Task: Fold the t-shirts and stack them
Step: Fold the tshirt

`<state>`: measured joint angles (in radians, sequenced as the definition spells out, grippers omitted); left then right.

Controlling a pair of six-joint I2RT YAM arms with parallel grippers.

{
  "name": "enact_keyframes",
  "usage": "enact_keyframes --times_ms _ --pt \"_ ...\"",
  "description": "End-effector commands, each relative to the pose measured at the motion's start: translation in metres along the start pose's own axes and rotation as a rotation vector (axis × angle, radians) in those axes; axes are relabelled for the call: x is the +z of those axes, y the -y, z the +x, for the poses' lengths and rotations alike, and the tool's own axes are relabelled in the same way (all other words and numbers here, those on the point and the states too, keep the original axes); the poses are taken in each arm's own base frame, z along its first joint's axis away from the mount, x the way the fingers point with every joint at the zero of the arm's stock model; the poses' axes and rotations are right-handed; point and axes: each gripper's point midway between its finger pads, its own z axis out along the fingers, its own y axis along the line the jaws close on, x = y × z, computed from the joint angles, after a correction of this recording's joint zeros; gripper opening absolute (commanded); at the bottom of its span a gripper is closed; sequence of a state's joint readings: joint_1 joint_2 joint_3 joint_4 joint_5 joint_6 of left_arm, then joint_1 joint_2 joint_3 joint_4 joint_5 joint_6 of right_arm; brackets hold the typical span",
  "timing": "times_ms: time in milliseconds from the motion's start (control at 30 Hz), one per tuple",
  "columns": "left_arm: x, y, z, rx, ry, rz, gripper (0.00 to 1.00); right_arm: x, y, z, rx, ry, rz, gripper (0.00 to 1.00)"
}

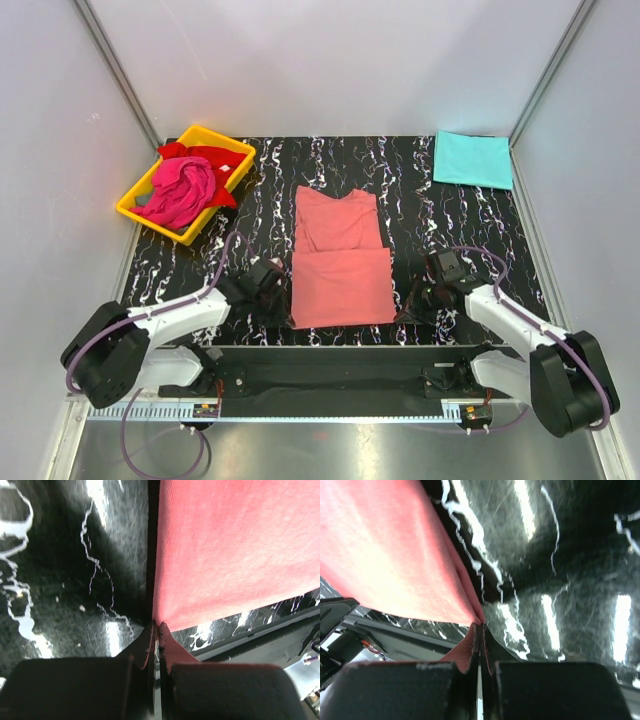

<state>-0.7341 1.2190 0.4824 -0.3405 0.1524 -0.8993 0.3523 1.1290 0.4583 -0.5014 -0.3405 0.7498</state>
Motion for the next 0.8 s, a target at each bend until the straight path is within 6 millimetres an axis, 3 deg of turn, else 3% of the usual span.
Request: enact_keyframes --times_ms 0,300,767 --pt "-0.009 0.003 0.013 0.0 -0.071 0.002 0.0 -0.015 -0.008 -0.006 -0.023 0.045 0.009 0.0" --pt "-0.013 0.032 -0.001 -0.015 -0.086 0.079 0.0 -0.022 -0.023 -0.02 -0.071 0.076 -0.007 0.0" --pt "-0.028 0.032 -0.042 -0.089 -0.061 0.124 0.0 -0.03 -0.041 -0.041 -0.119 0.1 0.006 0.0"
